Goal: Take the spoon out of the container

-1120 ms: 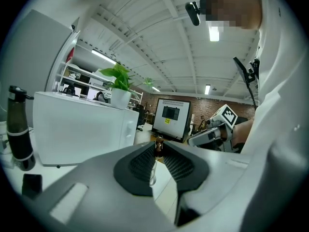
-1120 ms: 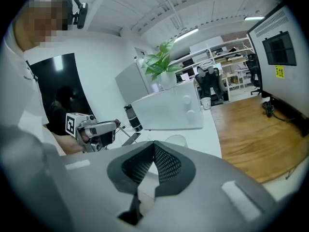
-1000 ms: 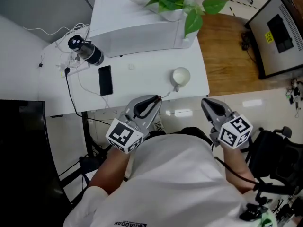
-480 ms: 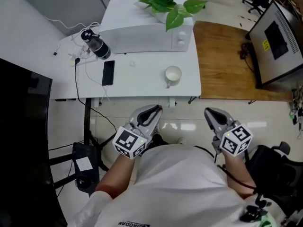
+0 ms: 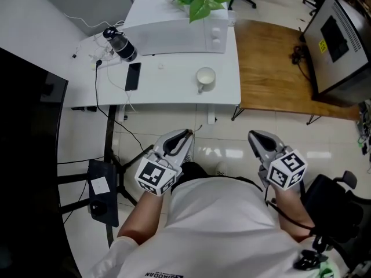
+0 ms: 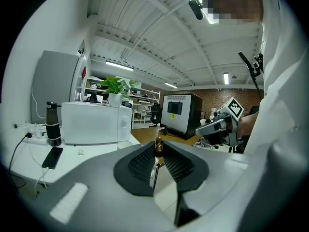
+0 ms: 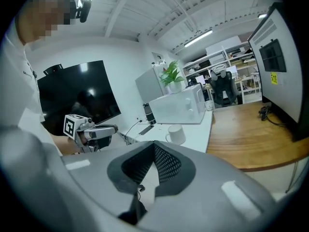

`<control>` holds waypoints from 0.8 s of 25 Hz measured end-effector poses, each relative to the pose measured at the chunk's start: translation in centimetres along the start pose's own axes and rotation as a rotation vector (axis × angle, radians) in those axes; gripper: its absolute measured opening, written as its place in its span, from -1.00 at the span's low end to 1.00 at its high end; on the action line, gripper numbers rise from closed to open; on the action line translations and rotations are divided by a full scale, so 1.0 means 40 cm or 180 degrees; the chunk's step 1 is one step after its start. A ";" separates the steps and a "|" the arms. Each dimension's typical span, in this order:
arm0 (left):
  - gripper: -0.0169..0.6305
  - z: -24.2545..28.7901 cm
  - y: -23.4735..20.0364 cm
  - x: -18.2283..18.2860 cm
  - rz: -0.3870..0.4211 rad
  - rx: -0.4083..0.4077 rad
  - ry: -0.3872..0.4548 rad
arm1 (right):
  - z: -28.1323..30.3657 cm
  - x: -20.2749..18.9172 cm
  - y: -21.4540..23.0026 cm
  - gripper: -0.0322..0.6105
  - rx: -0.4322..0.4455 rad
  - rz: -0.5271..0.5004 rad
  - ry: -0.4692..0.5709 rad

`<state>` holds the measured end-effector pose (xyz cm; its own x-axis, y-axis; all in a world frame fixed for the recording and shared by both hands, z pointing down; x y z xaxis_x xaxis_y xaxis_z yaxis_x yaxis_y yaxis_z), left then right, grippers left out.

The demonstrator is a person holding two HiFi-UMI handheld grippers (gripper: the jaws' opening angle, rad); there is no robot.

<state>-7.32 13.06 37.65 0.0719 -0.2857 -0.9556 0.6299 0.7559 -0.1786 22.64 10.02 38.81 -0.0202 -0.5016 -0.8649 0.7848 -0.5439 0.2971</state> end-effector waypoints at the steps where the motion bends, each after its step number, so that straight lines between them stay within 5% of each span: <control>1: -0.78 -0.005 0.002 0.000 0.0005 -0.0002 -0.0007 | -0.001 -0.003 -0.004 -0.88 -0.0020 0.0015 0.0002; 20: -0.78 -0.123 -0.100 0.014 0.0058 -0.0375 -0.0088 | 0.058 -0.026 -0.180 -0.88 -0.0366 0.0157 -0.0010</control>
<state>-13.60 12.79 36.68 0.1049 -0.2863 -0.9524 0.5332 0.8246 -0.1891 15.55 12.90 38.51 0.0184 -0.5280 -0.8490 0.8508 -0.4378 0.2907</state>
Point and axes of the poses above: the fingertips, and each gripper's own axes: z forward along the fingers, y to its right, x out of its top, the point moved 9 cm from there along -z, backward along the fingers, and after that the axes turned 11 degrees about -x, right-handed, at the moved point
